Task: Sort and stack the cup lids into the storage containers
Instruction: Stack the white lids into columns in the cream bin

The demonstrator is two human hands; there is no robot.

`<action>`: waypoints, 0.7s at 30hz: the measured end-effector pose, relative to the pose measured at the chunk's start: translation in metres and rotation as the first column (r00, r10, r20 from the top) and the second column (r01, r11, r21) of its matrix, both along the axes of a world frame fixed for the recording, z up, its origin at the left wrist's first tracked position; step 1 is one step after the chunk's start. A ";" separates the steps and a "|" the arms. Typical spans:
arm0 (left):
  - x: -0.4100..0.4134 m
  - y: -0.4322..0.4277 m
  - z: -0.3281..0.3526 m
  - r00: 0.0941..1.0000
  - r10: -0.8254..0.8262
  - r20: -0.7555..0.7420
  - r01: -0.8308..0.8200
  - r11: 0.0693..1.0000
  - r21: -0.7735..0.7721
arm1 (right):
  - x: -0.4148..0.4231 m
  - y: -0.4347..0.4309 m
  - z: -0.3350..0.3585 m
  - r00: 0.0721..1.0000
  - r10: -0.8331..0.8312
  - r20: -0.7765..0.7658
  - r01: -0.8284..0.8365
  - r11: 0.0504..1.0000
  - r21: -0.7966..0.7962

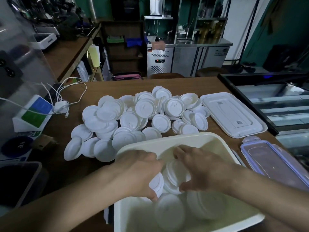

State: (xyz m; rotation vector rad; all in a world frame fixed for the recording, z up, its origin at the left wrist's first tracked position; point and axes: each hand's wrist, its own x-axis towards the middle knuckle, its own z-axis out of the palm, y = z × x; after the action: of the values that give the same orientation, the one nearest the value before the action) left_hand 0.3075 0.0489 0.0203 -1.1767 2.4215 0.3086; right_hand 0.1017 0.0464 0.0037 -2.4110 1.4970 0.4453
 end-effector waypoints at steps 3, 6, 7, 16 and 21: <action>-0.002 -0.002 -0.007 0.999 0.025 0.028 -0.026 0.999 0.023 | 0.002 -0.004 -0.012 0.998 0.040 -0.043 -0.040 0.999 0.003; 0.000 -0.003 -0.007 0.999 0.050 0.013 -0.051 0.997 0.052 | 0.000 -0.008 -0.018 0.999 0.037 -0.003 -0.037 0.999 0.006; 0.002 -0.003 -0.006 0.999 0.050 0.006 -0.050 0.997 0.059 | -0.002 -0.008 -0.018 0.999 0.032 0.015 -0.032 0.999 0.004; 0.005 -0.011 -0.023 0.999 -0.016 0.039 0.012 0.995 0.103 | -0.004 -0.008 -0.025 0.994 0.085 0.067 -0.087 0.996 0.014; 0.007 -0.010 -0.027 1.000 0.000 -0.030 0.001 0.999 0.042 | -0.002 -0.007 -0.028 0.992 0.109 0.067 -0.109 0.994 -0.001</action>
State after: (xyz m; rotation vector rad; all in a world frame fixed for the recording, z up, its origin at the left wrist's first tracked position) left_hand 0.3142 0.0388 -0.0068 -1.1611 2.4290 0.3783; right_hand 0.0992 0.0391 -0.0239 -2.4884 1.3407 0.3855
